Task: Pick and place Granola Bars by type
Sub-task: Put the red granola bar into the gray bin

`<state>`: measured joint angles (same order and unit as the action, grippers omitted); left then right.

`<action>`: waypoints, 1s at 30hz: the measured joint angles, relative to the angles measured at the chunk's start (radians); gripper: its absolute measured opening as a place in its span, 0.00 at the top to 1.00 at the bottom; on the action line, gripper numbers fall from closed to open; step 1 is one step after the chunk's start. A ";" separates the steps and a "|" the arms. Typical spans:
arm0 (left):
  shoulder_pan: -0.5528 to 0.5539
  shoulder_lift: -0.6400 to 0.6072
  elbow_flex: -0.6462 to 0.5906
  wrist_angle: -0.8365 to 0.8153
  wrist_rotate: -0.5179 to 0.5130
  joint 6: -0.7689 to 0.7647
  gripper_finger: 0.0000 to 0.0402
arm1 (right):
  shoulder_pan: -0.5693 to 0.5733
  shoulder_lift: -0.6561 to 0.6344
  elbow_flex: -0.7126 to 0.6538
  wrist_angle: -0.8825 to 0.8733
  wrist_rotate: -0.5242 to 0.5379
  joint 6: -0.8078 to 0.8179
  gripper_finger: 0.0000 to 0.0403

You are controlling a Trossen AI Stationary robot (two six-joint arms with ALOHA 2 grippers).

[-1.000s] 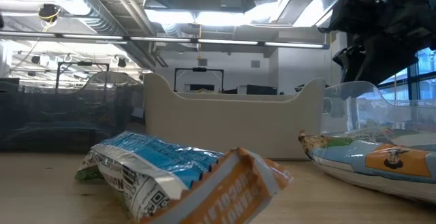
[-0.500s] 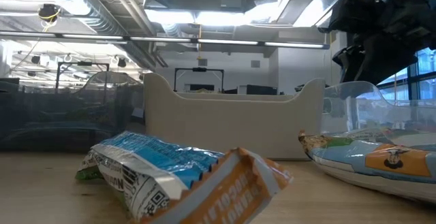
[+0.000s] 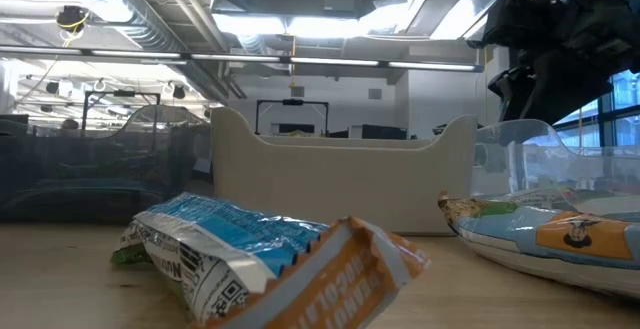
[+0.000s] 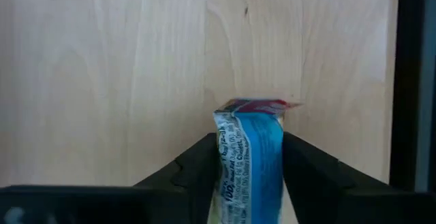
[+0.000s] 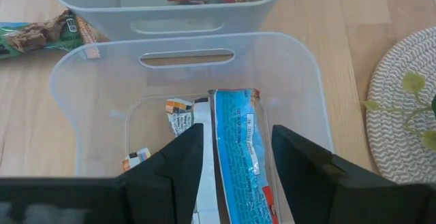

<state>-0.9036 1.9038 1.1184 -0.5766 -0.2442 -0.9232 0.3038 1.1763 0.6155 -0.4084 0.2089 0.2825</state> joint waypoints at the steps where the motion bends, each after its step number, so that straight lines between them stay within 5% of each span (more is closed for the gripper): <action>1: 0.000 0.000 0.000 0.000 -0.006 -0.001 0.65 | 0.000 0.000 0.000 0.000 0.000 0.000 0.56; 14: 0.007 -0.074 -0.010 -0.022 -0.076 -0.017 0.76 | 0.000 0.000 0.000 0.050 0.000 -0.004 0.56; 25: 0.065 -0.225 -0.005 0.014 -0.351 -0.031 0.79 | 0.000 0.000 0.000 0.090 -0.054 -0.047 0.56; 30: 0.136 -0.273 -0.004 0.096 -0.492 0.090 0.79 | 0.000 0.000 0.000 0.124 -0.072 -0.083 0.56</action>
<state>-0.7681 1.6307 1.1141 -0.4806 -0.7367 -0.8328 0.3042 1.1767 0.6151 -0.2848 0.1364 0.1993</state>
